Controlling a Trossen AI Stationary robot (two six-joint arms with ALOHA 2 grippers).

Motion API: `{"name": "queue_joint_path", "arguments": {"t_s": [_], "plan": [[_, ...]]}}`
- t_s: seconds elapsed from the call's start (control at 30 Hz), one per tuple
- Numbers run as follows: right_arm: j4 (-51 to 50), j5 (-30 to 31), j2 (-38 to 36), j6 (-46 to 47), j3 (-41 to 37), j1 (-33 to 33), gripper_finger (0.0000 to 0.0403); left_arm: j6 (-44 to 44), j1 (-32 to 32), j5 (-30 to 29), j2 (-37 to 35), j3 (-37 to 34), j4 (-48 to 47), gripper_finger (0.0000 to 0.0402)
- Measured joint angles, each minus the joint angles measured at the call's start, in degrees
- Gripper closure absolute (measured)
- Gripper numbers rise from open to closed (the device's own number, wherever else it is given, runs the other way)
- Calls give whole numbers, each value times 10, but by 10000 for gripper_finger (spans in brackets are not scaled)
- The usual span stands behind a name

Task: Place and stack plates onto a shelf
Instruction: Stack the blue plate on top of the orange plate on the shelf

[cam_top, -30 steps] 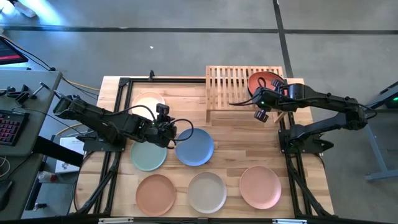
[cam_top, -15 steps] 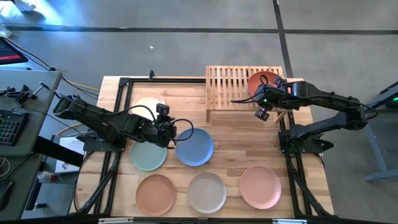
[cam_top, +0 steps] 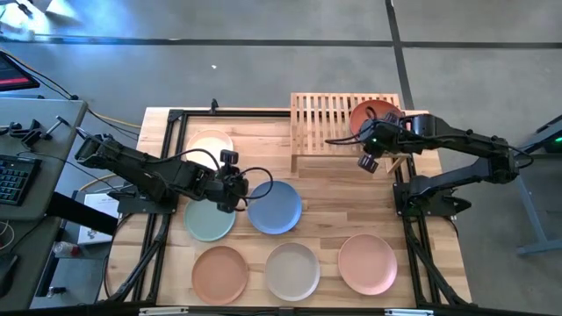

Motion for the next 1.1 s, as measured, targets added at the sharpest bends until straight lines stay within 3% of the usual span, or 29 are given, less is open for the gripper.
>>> {"name": "queue_joint_path", "arguments": {"t_s": [0.2, 0.37, 0.53, 1.1], "plan": [[53, -102, 0, -1, 0, 1, 331, -100, 0, 32, 0, 0, -27, 319], [92, -109, 0, 2, 0, 26, 331, -230, 5, 37, 0, 0, -35, 319], [142, -110, 0, 16, 0, 66, 331, -315, 32, 92, 0, 0, -61, 319], [169, -53, 0, 17, 0, 134, 331, -335, 135, 178, 1, 0, -40, 319]]}}
